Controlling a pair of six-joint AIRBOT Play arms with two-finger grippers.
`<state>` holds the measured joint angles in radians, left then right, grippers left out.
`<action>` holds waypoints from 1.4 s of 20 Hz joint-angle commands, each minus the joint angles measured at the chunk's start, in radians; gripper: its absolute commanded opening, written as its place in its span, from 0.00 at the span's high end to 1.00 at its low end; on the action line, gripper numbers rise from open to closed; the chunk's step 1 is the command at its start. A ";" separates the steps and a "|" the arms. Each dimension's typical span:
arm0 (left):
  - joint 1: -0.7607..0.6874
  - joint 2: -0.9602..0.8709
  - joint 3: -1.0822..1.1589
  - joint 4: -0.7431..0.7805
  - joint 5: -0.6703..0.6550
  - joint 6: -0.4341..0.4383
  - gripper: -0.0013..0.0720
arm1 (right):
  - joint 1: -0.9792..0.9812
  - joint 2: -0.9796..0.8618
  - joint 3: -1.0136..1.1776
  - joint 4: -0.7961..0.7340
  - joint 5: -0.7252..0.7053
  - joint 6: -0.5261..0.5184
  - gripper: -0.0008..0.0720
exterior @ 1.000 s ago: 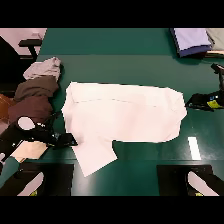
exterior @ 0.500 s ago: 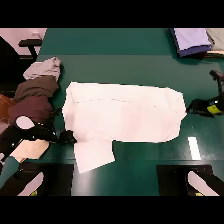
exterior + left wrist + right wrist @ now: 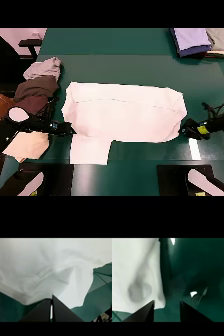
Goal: Fold the shirts.
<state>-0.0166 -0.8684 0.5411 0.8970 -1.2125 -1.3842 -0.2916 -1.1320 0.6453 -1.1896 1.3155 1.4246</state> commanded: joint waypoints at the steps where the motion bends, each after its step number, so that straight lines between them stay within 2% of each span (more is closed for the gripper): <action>1: 0.000 0.001 0.007 0.001 0.000 -0.006 0.95 | 0.063 -0.064 -0.008 0.044 -0.112 -0.020 0.60; 2: 0.000 0.001 0.007 0.001 0.000 -0.006 0.95 | 0.090 -0.072 0.011 0.042 -0.120 -0.020 0.65; 3: 0.000 0.001 0.008 0.002 -0.008 -0.006 0.95 | 0.113 -0.076 0.036 0.033 -0.112 -0.020 0.85; 4: 0.000 0.001 0.010 0.013 -0.033 -0.007 0.96 | 0.129 -0.074 0.060 0.007 -0.089 -0.019 0.97; 7: 0.000 0.026 0.042 0.106 -0.138 -0.042 0.96 | 0.146 0.016 0.092 -0.146 0.025 0.044 0.97; 10: 0.000 0.159 0.045 0.135 -0.224 -0.113 0.96 | 0.129 0.208 0.092 -0.282 0.211 0.071 0.97; 13: 0.000 0.256 0.077 0.117 -0.350 -0.171 0.96 | 0.092 0.386 0.093 -0.314 0.321 0.080 0.97; 15: 0.000 0.249 0.133 0.118 -0.386 -0.180 0.96 | 0.082 0.452 0.094 -0.306 0.327 0.097 0.97; 17: 0.000 0.239 0.178 0.127 -0.315 -0.175 0.96 | 0.085 0.472 0.095 -0.294 0.296 0.105 0.97; 20: 0.000 0.150 0.220 0.132 -0.166 -0.122 0.96 | 0.138 0.382 0.110 -0.294 0.229 0.106 0.97; 24: 0.000 -0.119 0.351 0.132 -0.017 -0.021 0.96 | 0.243 0.166 0.243 -0.294 0.097 0.150 0.97; 28: 0.000 -0.400 0.546 0.132 0.069 0.006 0.95 | 0.282 -0.061 0.441 -0.293 0.090 0.154 0.97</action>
<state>-0.0174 -1.0908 0.9684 1.0283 -1.2331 -1.4132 -0.0418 -1.0538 0.9710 -1.4830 1.4353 1.5673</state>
